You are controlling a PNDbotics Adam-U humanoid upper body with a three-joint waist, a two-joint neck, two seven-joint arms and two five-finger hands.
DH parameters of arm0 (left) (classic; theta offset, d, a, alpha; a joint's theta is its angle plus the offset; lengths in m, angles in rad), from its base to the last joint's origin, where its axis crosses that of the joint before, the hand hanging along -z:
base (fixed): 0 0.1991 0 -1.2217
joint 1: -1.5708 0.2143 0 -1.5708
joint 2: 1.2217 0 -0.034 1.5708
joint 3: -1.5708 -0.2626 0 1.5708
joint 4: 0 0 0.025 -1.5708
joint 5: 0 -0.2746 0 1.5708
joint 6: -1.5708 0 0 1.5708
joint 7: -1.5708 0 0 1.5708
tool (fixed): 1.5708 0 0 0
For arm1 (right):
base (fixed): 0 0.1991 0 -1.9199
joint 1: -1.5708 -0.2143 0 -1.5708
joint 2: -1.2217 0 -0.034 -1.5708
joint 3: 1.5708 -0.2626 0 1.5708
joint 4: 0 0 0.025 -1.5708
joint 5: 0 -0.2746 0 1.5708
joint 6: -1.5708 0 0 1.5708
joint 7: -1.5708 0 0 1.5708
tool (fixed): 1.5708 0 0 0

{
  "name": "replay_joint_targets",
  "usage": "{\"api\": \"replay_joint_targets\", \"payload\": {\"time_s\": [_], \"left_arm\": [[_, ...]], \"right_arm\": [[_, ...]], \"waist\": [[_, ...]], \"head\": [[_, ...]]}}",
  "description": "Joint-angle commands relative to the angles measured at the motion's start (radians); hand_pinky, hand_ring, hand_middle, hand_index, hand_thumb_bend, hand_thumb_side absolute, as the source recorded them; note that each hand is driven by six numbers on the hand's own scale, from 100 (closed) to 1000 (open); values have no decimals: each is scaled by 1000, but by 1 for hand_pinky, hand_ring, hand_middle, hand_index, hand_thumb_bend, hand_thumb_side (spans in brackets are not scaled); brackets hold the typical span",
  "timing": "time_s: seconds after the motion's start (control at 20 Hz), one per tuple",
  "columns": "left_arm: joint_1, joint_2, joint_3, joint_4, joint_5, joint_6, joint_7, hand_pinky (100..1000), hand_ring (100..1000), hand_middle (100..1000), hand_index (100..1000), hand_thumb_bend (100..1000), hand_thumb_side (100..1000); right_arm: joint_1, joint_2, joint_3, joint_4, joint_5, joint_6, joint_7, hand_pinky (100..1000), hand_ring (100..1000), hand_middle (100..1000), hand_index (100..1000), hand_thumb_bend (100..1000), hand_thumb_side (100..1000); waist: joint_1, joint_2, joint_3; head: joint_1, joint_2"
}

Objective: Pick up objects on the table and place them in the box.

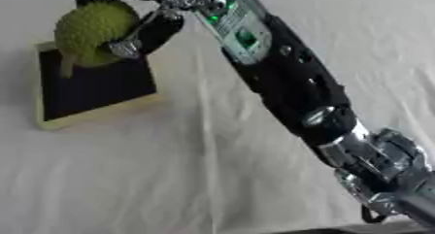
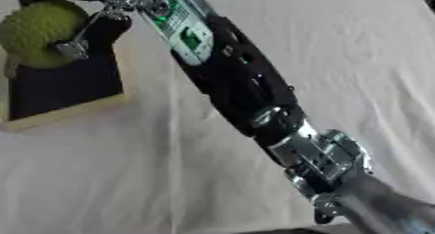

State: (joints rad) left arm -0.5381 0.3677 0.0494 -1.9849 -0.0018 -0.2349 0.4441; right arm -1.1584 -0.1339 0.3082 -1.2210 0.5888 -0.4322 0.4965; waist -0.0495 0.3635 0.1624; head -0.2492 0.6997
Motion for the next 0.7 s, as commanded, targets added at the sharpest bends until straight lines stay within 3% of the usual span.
{"api": "replay_joint_targets", "payload": {"time_s": [0.05,0.45,0.5,0.7], "left_arm": [[-20,8,-2,-15,5,-6,-7,754,788,620,714,199,518],[-34,1,-6,-15,12,-11,-16,754,787,619,713,200,517],[-34,1,-6,-15,12,-11,-16,753,788,619,713,201,518],[-33,3,-6,-15,12,-10,-17,753,788,620,713,200,518]], "right_arm": [[-28,26,-18,55,52,-11,-52,669,535,469,574,110,100],[-14,78,-14,159,179,-18,-170,676,555,489,600,112,100],[-12,80,-11,167,194,-20,-178,705,614,564,674,225,100],[5,82,5,191,256,-45,-141,755,720,731,782,369,100]], "waist": [[7,-14,7],[8,-4,18],[7,-4,18],[8,-3,14]], "head": [[-9,-18],[-19,-29],[-20,-30],[-14,-29]]}}
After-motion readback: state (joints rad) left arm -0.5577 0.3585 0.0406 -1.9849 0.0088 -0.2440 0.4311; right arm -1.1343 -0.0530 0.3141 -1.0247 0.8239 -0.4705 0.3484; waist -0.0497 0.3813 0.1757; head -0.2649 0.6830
